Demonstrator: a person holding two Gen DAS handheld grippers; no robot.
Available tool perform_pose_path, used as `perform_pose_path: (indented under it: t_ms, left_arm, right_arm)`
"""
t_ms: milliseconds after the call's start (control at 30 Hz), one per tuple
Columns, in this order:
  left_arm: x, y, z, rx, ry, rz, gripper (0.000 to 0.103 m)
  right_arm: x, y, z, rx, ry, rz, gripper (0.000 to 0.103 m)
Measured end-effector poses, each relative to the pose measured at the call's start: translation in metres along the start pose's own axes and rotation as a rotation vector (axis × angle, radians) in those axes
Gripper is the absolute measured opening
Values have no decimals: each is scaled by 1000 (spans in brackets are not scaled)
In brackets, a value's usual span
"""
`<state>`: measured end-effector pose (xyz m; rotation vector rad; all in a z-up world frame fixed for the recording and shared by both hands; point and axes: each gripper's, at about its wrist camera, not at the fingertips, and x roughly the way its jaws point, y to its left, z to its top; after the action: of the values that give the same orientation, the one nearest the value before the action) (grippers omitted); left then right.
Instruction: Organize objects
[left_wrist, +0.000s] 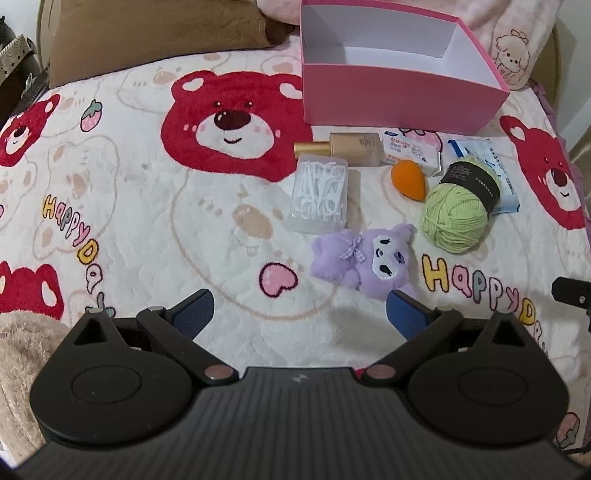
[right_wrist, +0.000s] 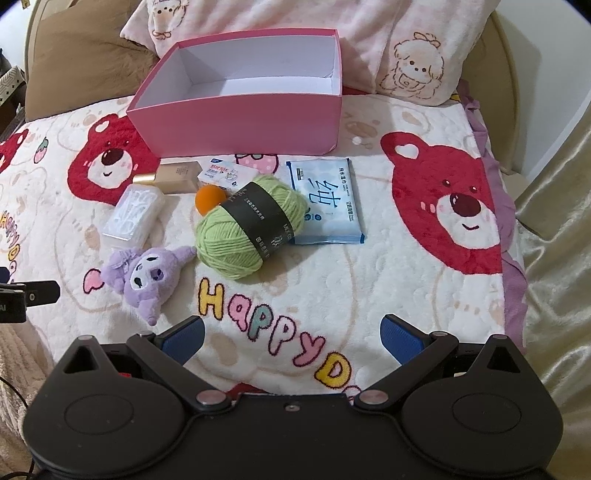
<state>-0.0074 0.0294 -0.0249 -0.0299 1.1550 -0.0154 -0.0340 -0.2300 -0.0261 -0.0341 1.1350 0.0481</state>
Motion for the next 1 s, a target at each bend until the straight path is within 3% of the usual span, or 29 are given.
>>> perform_pose_path:
  t_ms: [467, 667, 800, 900, 1000]
  left_arm:
    - [0, 9, 1, -13, -33, -6, 102]
    - [-9, 11, 12, 88, -80, -13, 103]
    - [-17, 10, 20, 189, -142, -10, 102]
    - [-17, 17, 35, 174, -143, -65, 103]
    - [-6, 23, 58, 137, -100, -139, 102]
  right_arm:
    - [1, -1, 0, 2, 4, 2, 102]
    - [1, 0, 3, -12, -15, -19, 102]
    - [-10, 2, 9, 12, -143, 1, 102]
    - [-16, 3, 11, 11, -273, 58, 102]
    - [-14, 10, 13, -18, -388, 46, 102]
